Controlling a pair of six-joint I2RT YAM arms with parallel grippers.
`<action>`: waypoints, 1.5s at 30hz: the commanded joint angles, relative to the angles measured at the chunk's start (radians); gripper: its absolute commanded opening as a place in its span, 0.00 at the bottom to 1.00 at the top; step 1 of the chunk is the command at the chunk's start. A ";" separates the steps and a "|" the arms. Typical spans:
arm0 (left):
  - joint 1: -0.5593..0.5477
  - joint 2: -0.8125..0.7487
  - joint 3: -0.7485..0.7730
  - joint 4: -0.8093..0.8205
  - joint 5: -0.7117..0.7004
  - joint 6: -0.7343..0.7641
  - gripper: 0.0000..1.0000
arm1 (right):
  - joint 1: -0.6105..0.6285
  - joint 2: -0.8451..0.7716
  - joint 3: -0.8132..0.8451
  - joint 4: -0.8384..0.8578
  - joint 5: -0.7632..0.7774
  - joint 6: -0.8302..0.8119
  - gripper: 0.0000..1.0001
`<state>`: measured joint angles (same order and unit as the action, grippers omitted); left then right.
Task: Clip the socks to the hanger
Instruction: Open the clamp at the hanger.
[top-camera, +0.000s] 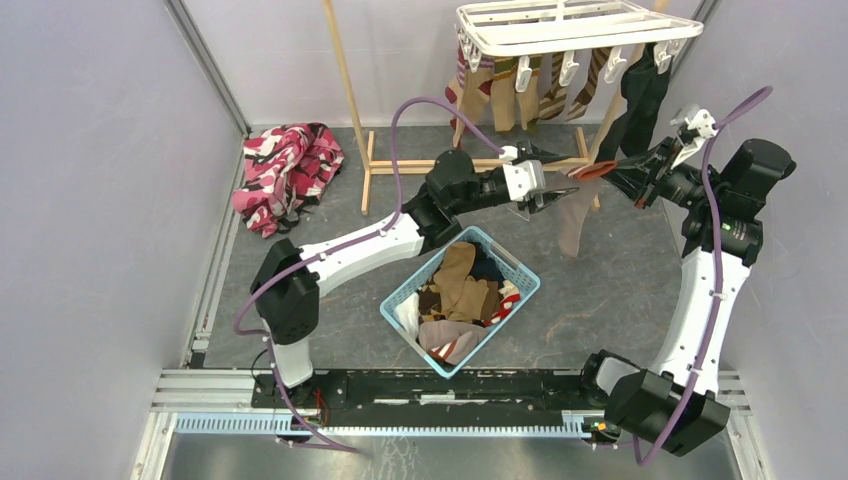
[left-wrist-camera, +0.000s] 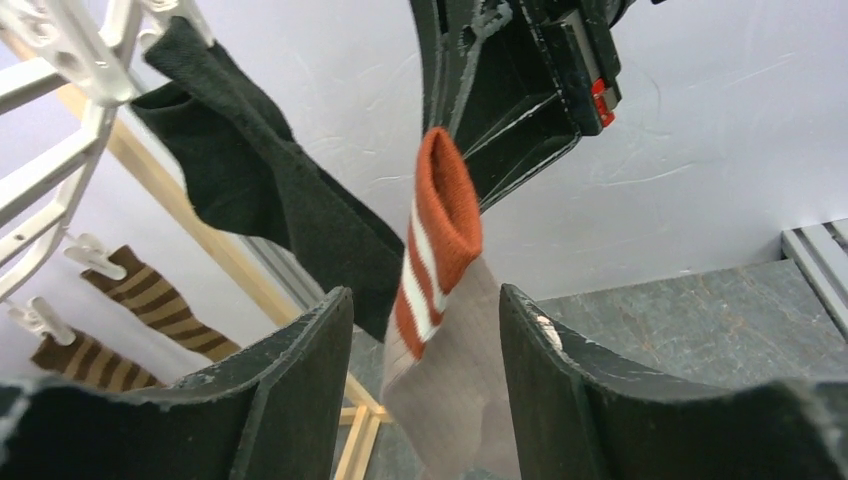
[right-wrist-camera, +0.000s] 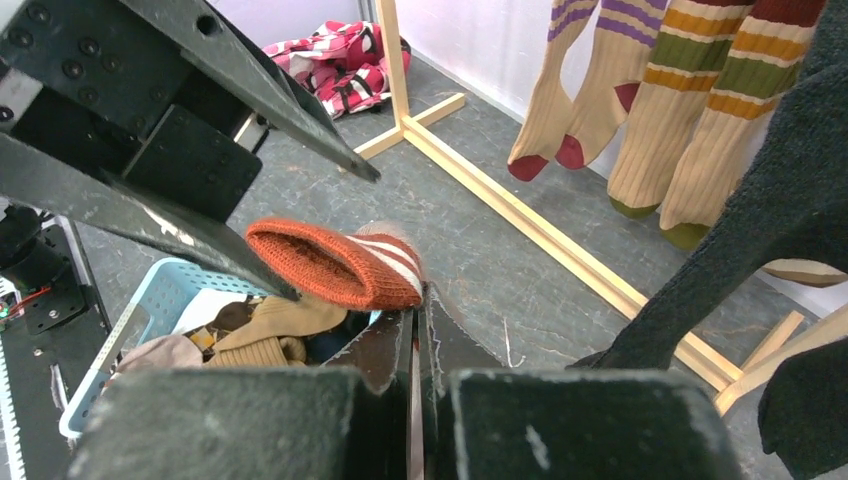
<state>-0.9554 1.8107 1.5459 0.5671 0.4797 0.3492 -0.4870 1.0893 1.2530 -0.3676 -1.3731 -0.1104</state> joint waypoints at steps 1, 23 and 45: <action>-0.026 0.030 0.065 0.089 0.016 -0.041 0.59 | 0.017 -0.011 0.019 -0.017 -0.025 -0.020 0.00; -0.021 -0.053 -0.056 0.180 -0.099 -0.301 0.02 | 0.025 0.011 0.088 -0.205 -0.172 -0.319 0.46; 0.036 -0.137 -0.113 0.191 -0.054 -0.361 0.61 | -0.013 0.056 0.144 -0.060 -0.088 -0.169 0.00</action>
<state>-0.9638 1.7817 1.4425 0.7357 0.3973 0.0303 -0.4732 1.1168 1.3422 -0.5362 -1.5150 -0.3767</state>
